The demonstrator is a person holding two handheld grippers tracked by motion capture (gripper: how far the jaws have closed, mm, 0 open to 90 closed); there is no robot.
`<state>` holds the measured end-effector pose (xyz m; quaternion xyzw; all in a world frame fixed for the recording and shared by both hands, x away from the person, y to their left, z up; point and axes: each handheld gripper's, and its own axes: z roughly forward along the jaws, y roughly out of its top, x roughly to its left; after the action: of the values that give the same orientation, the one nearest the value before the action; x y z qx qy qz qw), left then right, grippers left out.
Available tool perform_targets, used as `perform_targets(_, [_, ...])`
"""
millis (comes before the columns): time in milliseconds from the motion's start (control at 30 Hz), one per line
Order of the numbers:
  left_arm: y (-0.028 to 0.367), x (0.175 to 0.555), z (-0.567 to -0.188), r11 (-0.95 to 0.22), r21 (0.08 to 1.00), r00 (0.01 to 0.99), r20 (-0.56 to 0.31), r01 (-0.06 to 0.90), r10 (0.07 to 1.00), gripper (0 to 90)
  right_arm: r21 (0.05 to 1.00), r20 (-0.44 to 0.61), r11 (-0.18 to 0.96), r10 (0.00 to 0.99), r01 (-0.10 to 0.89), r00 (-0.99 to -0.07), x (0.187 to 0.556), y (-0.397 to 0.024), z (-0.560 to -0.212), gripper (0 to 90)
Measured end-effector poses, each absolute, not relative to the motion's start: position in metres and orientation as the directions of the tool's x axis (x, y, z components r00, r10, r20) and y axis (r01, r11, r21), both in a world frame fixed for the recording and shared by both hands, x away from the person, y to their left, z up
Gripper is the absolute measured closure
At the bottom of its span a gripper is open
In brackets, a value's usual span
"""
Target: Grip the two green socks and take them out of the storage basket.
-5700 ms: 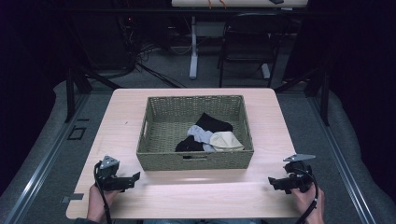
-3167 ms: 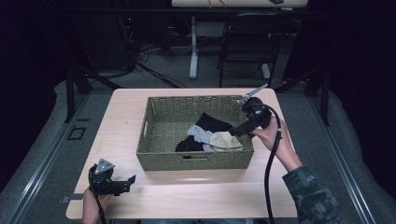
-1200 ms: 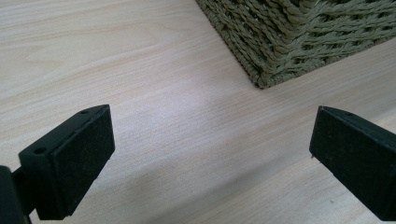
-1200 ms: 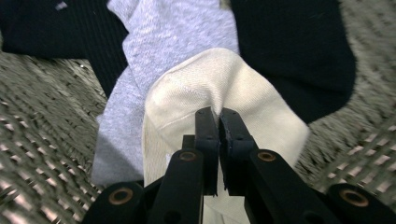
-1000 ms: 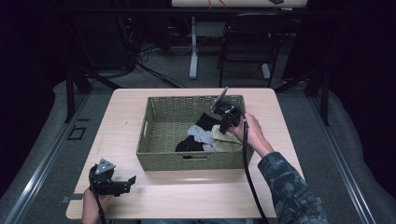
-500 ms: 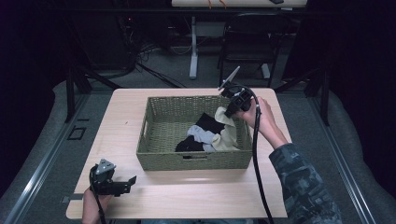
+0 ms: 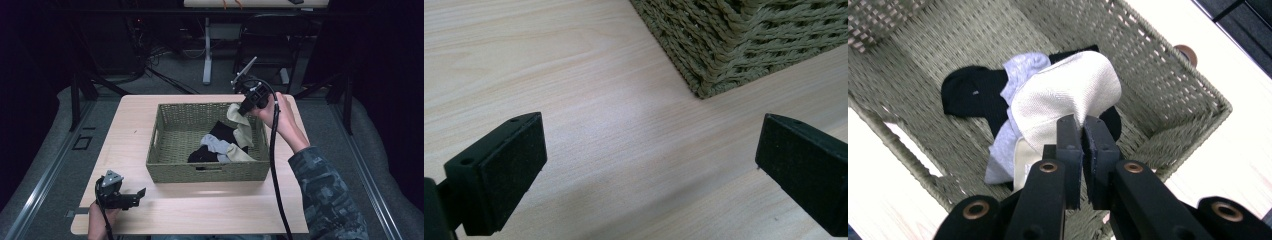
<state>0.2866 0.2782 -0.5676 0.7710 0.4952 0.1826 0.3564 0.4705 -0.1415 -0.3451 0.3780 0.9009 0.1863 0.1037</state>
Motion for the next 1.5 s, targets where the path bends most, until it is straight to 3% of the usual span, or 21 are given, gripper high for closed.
perform_targets(733, [0.278,0.287,-0.568,-0.255,0.725,0.444,-0.078,0.640,0.893,0.1,0.434,-0.093,0.650,0.721,0.624,-0.687,0.470,-0.141,-0.307,87.0])
perform_targets(1500, [0.277,0.287,-0.568,-0.263,0.722,0.448,-0.073,0.640,0.891,0.1,0.508,-0.136,0.613,0.751,0.605,-0.646,0.455,-0.171,-0.265,86.9])
